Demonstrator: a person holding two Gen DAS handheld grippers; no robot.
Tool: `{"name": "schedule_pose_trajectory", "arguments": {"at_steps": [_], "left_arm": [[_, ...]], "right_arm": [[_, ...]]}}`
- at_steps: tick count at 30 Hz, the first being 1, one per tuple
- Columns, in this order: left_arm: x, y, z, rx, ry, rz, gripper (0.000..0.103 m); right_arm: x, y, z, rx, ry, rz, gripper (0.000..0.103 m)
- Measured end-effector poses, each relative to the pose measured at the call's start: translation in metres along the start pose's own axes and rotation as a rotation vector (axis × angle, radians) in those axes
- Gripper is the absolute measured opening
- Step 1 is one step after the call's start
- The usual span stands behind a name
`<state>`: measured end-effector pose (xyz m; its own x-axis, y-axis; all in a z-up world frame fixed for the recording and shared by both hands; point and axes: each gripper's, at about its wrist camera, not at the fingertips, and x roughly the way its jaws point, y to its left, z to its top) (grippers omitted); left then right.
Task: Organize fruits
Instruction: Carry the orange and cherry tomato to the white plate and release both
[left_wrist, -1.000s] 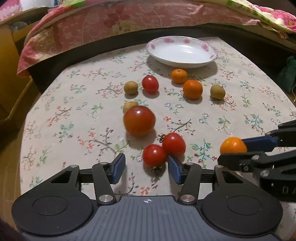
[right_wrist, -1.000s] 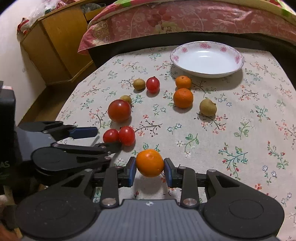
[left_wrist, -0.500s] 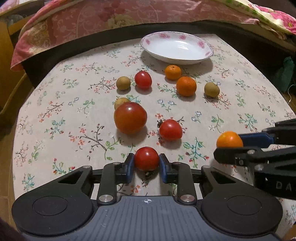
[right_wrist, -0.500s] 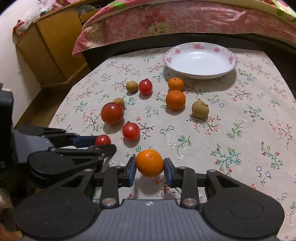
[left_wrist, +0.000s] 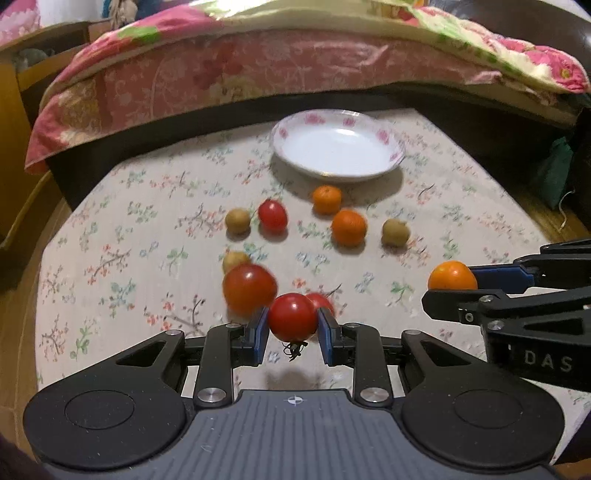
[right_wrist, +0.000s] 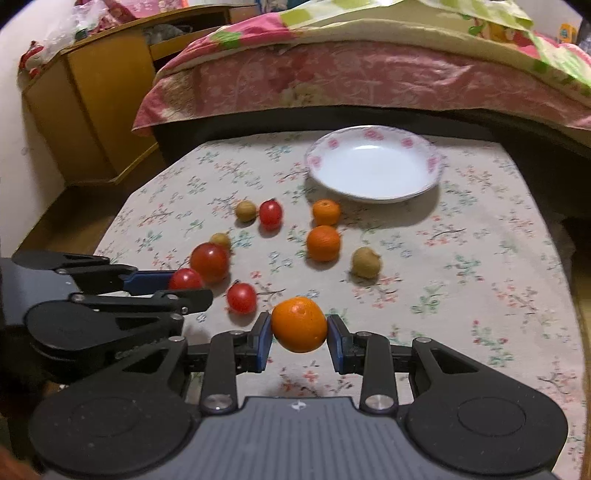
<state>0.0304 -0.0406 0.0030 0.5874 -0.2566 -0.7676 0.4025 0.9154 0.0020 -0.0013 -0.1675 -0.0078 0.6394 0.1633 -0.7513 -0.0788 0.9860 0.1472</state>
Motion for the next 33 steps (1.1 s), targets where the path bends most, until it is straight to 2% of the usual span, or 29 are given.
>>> {"name": "schedule_pose_trajectory", "arguments": {"at_steps": [10, 17, 22, 28, 33], "left_arm": [[-0.025, -0.008, 0.015, 0.021, -0.074, -0.040, 0.036], [-0.028, -0.005, 0.030, 0.015, -0.103, -0.031, 0.036], [-0.005, -0.007, 0.045, 0.059, -0.072, -0.016, 0.035], [0.037, -0.015, 0.078, 0.109, -0.054, -0.015, 0.036], [0.076, -0.009, 0.105, 0.095, -0.037, -0.028, 0.036]], "right_arm": [[-0.030, 0.020, 0.018, -0.051, -0.050, -0.078, 0.032], [-0.034, 0.022, 0.035, -0.068, -0.086, -0.082, 0.032], [-0.013, 0.005, 0.051, -0.045, -0.093, -0.063, 0.032], [0.026, -0.021, 0.082, -0.029, -0.108, -0.037, 0.032], [0.056, -0.048, 0.107, 0.012, -0.111, -0.052, 0.032]]}}
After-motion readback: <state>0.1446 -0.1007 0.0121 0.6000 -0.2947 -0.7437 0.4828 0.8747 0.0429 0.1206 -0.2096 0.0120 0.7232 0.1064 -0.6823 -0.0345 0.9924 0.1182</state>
